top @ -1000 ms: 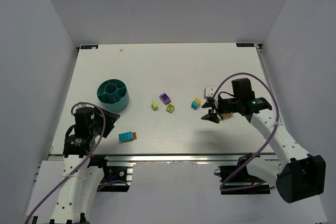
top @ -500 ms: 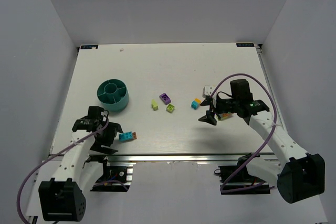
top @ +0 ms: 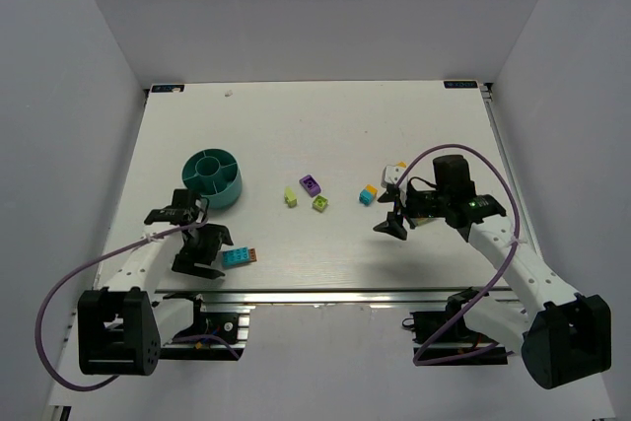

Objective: Sort the legos into containers by color

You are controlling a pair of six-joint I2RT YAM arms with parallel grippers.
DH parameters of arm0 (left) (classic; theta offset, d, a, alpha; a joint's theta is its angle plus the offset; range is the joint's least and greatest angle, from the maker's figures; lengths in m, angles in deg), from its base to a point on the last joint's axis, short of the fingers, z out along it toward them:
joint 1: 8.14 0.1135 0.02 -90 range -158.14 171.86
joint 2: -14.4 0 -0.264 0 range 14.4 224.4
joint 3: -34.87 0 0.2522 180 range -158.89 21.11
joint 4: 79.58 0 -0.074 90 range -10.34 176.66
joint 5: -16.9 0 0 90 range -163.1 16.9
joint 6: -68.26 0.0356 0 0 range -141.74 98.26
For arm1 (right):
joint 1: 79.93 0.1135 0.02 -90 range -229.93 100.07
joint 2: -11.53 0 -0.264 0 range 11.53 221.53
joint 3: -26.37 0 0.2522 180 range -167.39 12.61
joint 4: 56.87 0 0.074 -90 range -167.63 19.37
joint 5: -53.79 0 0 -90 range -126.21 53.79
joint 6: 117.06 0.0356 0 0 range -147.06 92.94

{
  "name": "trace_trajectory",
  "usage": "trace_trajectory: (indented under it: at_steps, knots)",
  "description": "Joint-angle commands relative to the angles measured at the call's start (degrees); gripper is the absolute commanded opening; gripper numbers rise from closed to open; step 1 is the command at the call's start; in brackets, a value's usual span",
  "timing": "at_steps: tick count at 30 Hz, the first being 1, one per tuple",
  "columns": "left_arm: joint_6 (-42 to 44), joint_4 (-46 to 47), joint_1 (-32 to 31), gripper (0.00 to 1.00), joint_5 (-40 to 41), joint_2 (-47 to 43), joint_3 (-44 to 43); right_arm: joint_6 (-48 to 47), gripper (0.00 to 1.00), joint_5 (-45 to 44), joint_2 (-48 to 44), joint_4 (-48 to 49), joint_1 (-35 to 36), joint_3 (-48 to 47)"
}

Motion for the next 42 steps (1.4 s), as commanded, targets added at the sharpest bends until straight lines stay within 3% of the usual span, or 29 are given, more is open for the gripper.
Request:
trace_trajectory:
  at_steps: [1,4,10,23,24,28,32,36,42]
  knots:
    - [-0.76,3.54,-0.08,0.85,0.78,1.41,-2.36,0.09,0.77,0.15,-1.12,1.76,0.20,0.69]
    - [-0.93,5.12,-0.08,0.82,0.78,2.03,-1.66,0.09,0.78,0.06,-0.95,1.85,0.11,0.61]
    - [-1.81,7.58,-0.17,0.64,-0.71,1.86,0.72,0.09,0.78,0.06,-0.24,1.94,0.11,-0.10]
    - [-1.29,9.87,-0.79,0.61,-1.86,1.24,2.83,0.79,0.77,1.20,1.25,1.85,0.11,-1.24]
    - [-1.29,10.30,-0.87,0.58,-1.94,1.24,2.92,0.88,0.77,1.29,1.34,1.85,0.20,-1.41]
    - [-0.41,10.66,-0.96,0.24,-3.08,0.89,2.57,1.41,0.76,1.81,1.43,1.85,0.20,-1.85]
    - [3.09,10.13,-1.57,0.03,-3.87,-2.96,0.02,3.60,0.66,2.96,1.69,1.50,0.99,-2.56]
    - [9.07,14.68,-3.59,0.00,-8.44,-7.62,-2.00,15.27,0.61,3.75,3.35,4.82,5.19,-3.96]
    - [17.43,33.81,-8.42,0.00,-17.48,-16.23,4.22,48.66,0.69,7.00,7.83,17.82,10.30,-5.72]
